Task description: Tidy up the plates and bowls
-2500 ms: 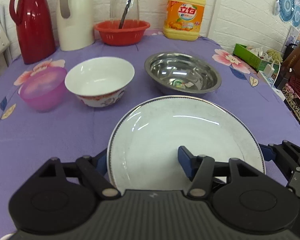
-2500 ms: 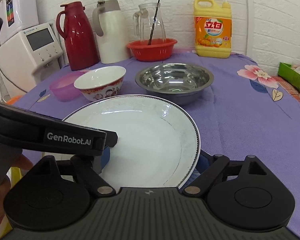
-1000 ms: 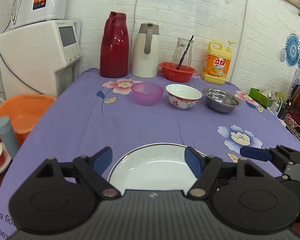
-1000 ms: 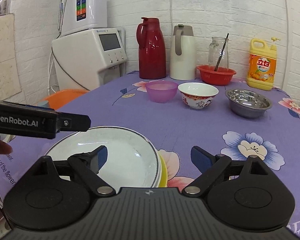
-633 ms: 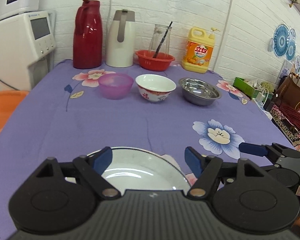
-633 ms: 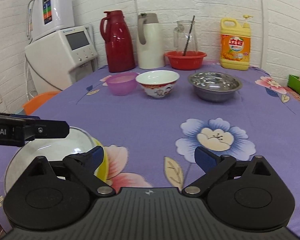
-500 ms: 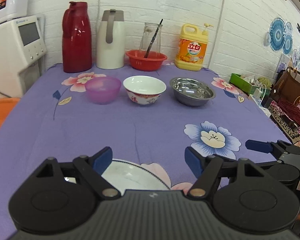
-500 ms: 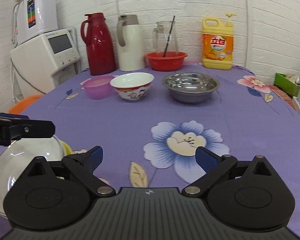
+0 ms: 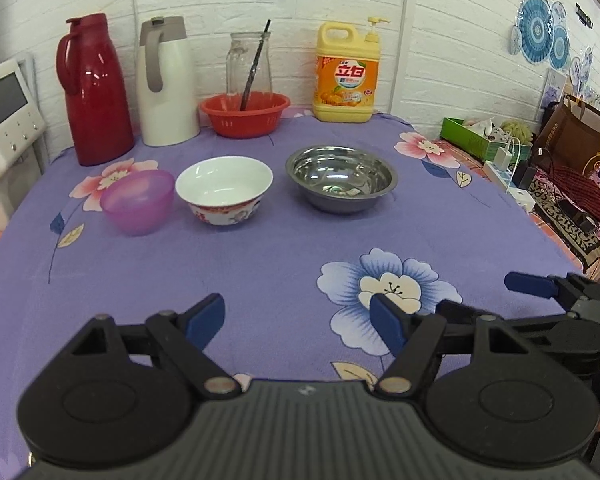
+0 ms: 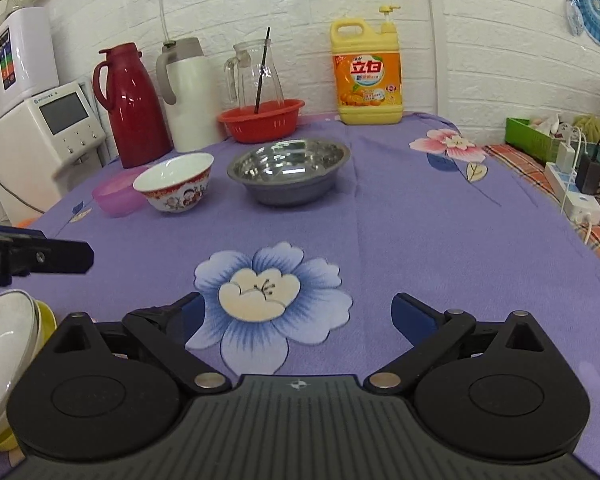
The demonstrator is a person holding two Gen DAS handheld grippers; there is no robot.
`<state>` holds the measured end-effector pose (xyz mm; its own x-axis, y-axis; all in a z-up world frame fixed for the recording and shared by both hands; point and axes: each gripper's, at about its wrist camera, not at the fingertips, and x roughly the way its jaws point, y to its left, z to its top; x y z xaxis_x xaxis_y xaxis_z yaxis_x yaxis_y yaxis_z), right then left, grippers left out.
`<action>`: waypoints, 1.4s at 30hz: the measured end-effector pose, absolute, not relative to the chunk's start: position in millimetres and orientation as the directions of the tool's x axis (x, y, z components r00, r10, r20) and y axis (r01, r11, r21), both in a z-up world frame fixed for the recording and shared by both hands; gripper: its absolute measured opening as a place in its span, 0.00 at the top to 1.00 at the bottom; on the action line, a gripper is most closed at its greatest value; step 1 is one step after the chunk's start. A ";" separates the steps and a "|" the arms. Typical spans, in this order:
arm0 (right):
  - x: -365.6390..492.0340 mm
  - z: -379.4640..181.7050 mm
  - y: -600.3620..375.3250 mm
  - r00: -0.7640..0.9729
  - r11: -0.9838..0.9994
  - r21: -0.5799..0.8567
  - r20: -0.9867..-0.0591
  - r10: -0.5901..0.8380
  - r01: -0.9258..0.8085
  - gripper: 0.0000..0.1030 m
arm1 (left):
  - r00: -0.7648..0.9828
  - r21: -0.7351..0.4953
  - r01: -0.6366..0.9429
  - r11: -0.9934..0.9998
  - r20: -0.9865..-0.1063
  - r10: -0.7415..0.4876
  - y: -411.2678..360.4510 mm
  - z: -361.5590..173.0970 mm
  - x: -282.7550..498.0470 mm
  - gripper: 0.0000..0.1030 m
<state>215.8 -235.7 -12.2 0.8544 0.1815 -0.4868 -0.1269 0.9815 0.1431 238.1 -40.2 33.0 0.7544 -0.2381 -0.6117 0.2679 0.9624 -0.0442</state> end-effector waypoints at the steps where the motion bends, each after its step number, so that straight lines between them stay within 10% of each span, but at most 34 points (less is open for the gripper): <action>1: 221.4 -3.7 -238.9 0.864 0.981 0.142 -0.470 0.182 -0.129 0.00 | 0.754 -0.041 0.274 0.961 -0.611 -0.242 -43.5 34.5 241.2 0.29; 14: 338.7 89.8 -253.3 0.941 0.992 0.007 -0.316 0.125 -0.129 0.00 | 0.764 -0.138 0.316 0.939 -0.549 -0.338 -48.2 94.7 340.0 0.29; 27: 426.5 14.6 -295.4 0.809 0.988 0.152 -0.576 0.120 -0.039 0.00 | 0.568 -0.252 0.350 0.902 -0.709 -0.418 -90.7 35.1 510.2 0.29; 42: 442.2 -26.2 -258.4 0.767 0.987 0.127 -0.623 0.155 -0.097 0.00 | 0.524 -0.110 0.428 0.897 -0.779 -0.345 -113.9 -16.0 548.9 0.37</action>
<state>442.2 -258.4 -26.2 0.7667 0.1553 -0.6230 -0.0971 0.9872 0.1266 548.9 -113.9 -16.0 0.5238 -0.3453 -0.7787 0.4279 0.8971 -0.1099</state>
